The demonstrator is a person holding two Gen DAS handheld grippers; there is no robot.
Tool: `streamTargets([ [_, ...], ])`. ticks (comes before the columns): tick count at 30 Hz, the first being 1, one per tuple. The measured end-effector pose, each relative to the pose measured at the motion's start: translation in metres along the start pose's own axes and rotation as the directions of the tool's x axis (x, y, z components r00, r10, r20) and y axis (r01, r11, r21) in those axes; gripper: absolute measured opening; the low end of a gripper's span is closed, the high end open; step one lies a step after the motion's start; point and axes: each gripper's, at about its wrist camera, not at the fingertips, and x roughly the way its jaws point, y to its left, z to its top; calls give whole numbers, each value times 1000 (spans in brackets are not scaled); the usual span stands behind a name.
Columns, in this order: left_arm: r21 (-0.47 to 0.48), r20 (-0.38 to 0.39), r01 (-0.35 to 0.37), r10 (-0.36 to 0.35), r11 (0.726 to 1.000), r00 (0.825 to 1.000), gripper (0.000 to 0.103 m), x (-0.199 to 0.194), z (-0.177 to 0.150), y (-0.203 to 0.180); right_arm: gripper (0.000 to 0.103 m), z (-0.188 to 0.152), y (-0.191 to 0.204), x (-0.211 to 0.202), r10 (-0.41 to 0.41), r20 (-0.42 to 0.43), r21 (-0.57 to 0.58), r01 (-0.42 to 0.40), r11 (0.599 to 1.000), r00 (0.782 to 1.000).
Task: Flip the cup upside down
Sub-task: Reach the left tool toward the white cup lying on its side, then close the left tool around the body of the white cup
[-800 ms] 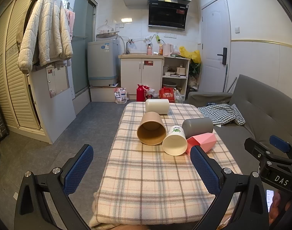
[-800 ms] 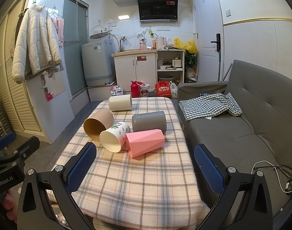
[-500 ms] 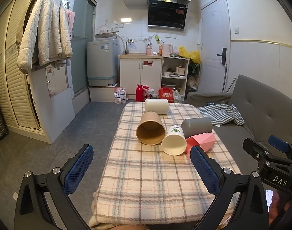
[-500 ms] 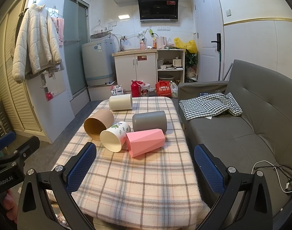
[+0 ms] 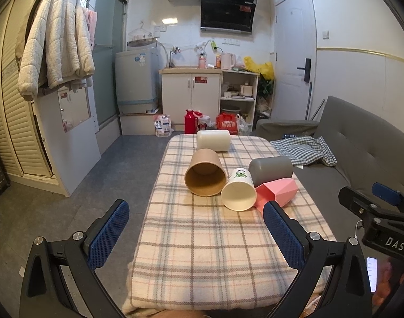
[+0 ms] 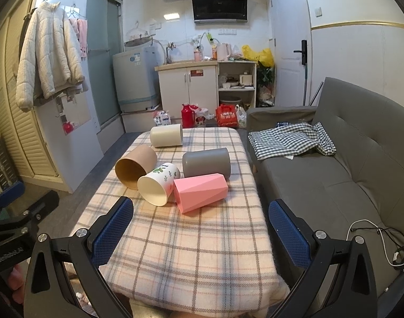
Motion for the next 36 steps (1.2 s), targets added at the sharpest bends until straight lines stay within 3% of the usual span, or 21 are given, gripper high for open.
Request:
streamTargets([
  [4,-1,-22,0,0,1000,1000,103,11,10,0,103,14,-3,7,26,-19,-29,-27,999,999],
  [12,-27,-62,-2,0,1000,998,103,51,46,15,103,69,0,53,99,-124,-208,-123,970,987],
  [16,47,-73,25,-22,999,997,103,86,70,21,103,90,5,80,112,-134,-232,-140,963,985],
  [19,159,-76,81,-69,984,995,103,123,94,27,103,100,6,108,154,-158,-189,-183,965,975],
  [23,316,-84,104,-81,943,993,103,176,120,29,103,122,9,156,136,-204,-137,-166,977,970],
  [27,404,-135,163,-118,900,984,103,232,141,25,103,146,16,201,112,-204,-115,-137,984,972],
  [33,549,-210,280,-194,787,958,103,321,156,8,103,166,15,274,135,-247,-63,-154,986,960],
  [36,581,-256,328,-215,745,942,103,354,155,-3,103,170,13,307,123,-280,-48,-142,989,952],
])
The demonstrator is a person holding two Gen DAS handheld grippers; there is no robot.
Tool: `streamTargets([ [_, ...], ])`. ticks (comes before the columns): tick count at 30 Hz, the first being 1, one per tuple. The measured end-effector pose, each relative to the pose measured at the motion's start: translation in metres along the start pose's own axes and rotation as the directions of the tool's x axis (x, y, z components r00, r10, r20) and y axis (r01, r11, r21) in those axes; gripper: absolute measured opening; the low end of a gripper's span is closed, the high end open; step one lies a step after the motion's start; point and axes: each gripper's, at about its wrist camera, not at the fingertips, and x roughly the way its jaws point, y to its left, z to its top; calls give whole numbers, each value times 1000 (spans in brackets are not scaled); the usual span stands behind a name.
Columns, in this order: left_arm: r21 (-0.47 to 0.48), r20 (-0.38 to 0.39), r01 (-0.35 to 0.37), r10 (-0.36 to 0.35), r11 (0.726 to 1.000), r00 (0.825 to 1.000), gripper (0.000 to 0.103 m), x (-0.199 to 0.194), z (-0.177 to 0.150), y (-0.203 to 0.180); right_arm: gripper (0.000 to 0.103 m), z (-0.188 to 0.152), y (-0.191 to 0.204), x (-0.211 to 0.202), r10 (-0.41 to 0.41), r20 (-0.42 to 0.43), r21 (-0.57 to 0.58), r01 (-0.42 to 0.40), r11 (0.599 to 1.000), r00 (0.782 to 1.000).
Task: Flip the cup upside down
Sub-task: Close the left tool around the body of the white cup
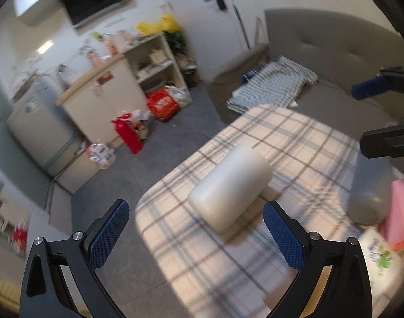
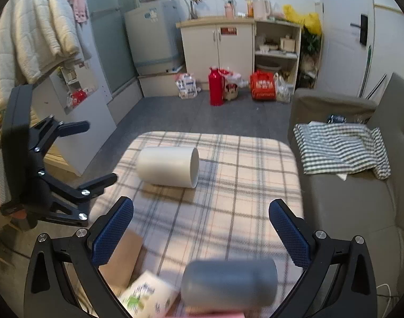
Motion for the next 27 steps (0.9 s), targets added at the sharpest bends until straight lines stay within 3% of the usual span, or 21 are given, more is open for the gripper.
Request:
streamTargets([
  [6,143,-86,132,-120,981,989,103,58,14,-16,103,2,-20,30,0,-1,50,0,999,1000],
  [14,189,-164,225,-195,956,967,103,97,16,-37,103,-7,-37,38,0,-12,68,0,998,1000],
  [17,208,-173,219,-184,953,967,101,100,17,-43,103,-9,-41,36,0,-9,77,1,997,1000],
  [19,205,-171,197,-163,959,972,90,99,18,-40,103,-10,-43,32,3,-9,81,-2,997,1000],
  [22,167,-196,208,-174,964,965,87,96,20,-31,103,-10,-45,25,-8,-7,87,8,996,1000],
  [24,169,-177,174,-144,970,974,82,90,20,-30,103,-9,-47,16,-1,1,103,1,995,1000],
  [27,93,-176,152,-134,984,975,77,79,23,-19,103,-7,-48,4,-5,12,112,4,994,1000],
])
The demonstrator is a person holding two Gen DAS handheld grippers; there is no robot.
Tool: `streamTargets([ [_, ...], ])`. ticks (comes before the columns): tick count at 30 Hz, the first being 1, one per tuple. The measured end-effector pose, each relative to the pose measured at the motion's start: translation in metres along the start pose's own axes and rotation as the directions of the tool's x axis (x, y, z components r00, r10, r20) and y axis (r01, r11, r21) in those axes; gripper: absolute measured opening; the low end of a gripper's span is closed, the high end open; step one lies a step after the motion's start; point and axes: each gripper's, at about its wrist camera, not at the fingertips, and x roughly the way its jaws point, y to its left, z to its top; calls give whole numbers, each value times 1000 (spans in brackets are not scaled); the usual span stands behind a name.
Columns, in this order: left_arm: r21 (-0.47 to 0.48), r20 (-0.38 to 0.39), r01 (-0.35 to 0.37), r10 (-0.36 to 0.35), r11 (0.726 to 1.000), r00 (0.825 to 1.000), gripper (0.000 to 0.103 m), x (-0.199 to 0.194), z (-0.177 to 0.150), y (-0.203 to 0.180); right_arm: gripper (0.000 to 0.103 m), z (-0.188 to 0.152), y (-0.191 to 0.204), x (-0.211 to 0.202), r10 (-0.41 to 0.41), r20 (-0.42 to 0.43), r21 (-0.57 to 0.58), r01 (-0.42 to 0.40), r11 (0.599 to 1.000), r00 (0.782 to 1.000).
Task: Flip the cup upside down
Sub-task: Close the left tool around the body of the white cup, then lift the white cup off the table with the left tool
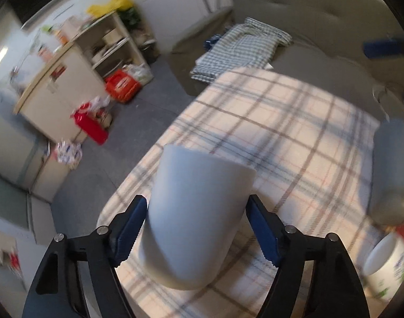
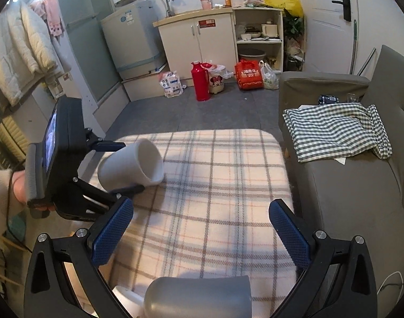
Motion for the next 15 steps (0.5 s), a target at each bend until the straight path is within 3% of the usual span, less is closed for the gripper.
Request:
streamTargets([
  [8,-67,25,-43,45,997,999,74,-46,-2,4,103,4,8,-44,-2,33,-8,2,1000,999],
  [15,-124,126,-91,107,988,986,74,-163,5,-7,103,4,23,-114,-3,94,-20,5,1000,996],
])
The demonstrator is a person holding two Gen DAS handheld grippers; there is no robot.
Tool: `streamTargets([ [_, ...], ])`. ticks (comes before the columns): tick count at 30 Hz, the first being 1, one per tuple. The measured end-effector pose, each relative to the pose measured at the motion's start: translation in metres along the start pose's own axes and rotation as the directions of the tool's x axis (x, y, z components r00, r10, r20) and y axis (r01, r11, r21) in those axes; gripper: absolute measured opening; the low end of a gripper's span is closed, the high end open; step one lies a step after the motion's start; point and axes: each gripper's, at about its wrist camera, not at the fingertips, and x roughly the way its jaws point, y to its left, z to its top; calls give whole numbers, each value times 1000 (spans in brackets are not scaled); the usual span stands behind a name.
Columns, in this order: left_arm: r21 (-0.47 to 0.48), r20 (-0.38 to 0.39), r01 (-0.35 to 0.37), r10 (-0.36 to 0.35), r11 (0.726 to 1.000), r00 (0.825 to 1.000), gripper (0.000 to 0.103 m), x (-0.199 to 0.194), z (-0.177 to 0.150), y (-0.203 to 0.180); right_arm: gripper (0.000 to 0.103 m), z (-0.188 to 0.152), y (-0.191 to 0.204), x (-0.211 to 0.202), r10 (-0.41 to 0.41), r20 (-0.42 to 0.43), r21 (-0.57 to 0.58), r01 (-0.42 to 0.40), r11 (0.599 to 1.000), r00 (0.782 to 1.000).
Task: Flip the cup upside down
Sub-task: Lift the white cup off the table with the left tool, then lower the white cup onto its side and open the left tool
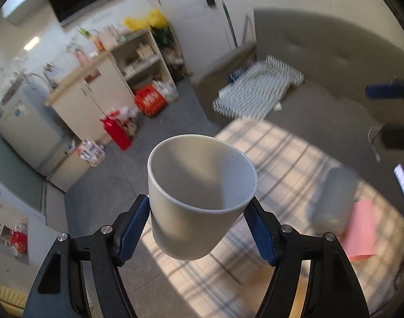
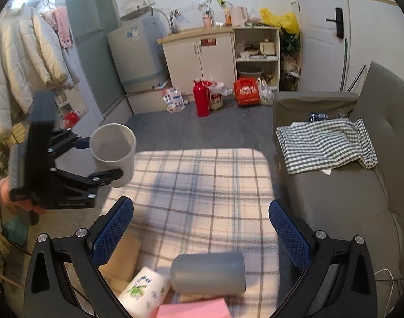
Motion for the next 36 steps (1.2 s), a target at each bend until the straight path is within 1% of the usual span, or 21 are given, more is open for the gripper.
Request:
streamTargets([
  [2,-22,23,-6,6,1000,1000,74,-36,2,-7,103,-2,6,-24,-2,19,-8,2,1000,1000],
  [3,-40,40,-19,21,999,999,74,-63,0,-14,103,-4,9,-39,-1,30,-15,1,1000,1000],
  [4,-53,46,-27,30,998,998,74,-80,0,-21,103,-7,13,-53,0,41,-21,1,1000,999],
  [6,-82,67,-35,40,996,997,74,-121,-9,-37,103,-14,20,-83,-3,63,-32,5,999,998],
  [8,-107,70,-51,59,993,996,74,-153,-22,-54,103,-27,27,-115,-2,82,-45,6,999,997],
  [11,-160,70,-34,45,987,996,74,-191,-46,-82,103,-50,35,-153,-6,102,-70,14,997,995],
  [13,-183,55,-8,18,983,998,74,-207,-63,-102,103,-68,39,-172,-8,108,-83,17,996,994],
  [15,-220,51,1,11,975,999,74,-219,-83,-121,103,-88,41,-185,-7,104,-92,17,996,995],
  [17,-276,35,28,-19,961,999,74,-219,-103,-137,103,-109,42,-192,-9,91,-98,18,995,996],
  [19,-327,16,39,-36,944,999,74,-215,-120,-153,103,-133,41,-192,-20,63,-103,26,994,998],
  [21,-404,-17,61,-74,913,997,73,-200,-143,-172,103,-152,39,-189,-33,38,-100,36,994,999],
  [23,-450,-26,77,-100,890,995,73,-189,-159,-185,103,-172,35,-185,-39,22,-87,41,995,999],
  [24,-483,-35,81,-112,872,993,73,-177,-168,-193,103,-182,32,-182,-46,22,-77,47,996,999],
  [28,-546,-38,66,-104,835,994,73,-154,-191,-209,103,-214,22,-159,-76,-7,-43,76,996,997],
  [30,-562,-56,44,-92,826,994,73,-144,-197,-214,103,-225,19,-145,-91,-36,-34,90,995,995],
  [32,-567,-80,26,-86,823,993,73,-135,-199,-218,103,-232,18,-134,-103,-64,-36,101,994,993],
  [34,-566,-116,17,-100,824,988,73,-123,-204,-221,103,-237,18,-127,-106,-80,-36,104,994,991],
  [36,-575,-133,16,-112,818,985,73,-114,-209,-222,103,-240,17,-118,-107,-98,-29,104,994,990],
])
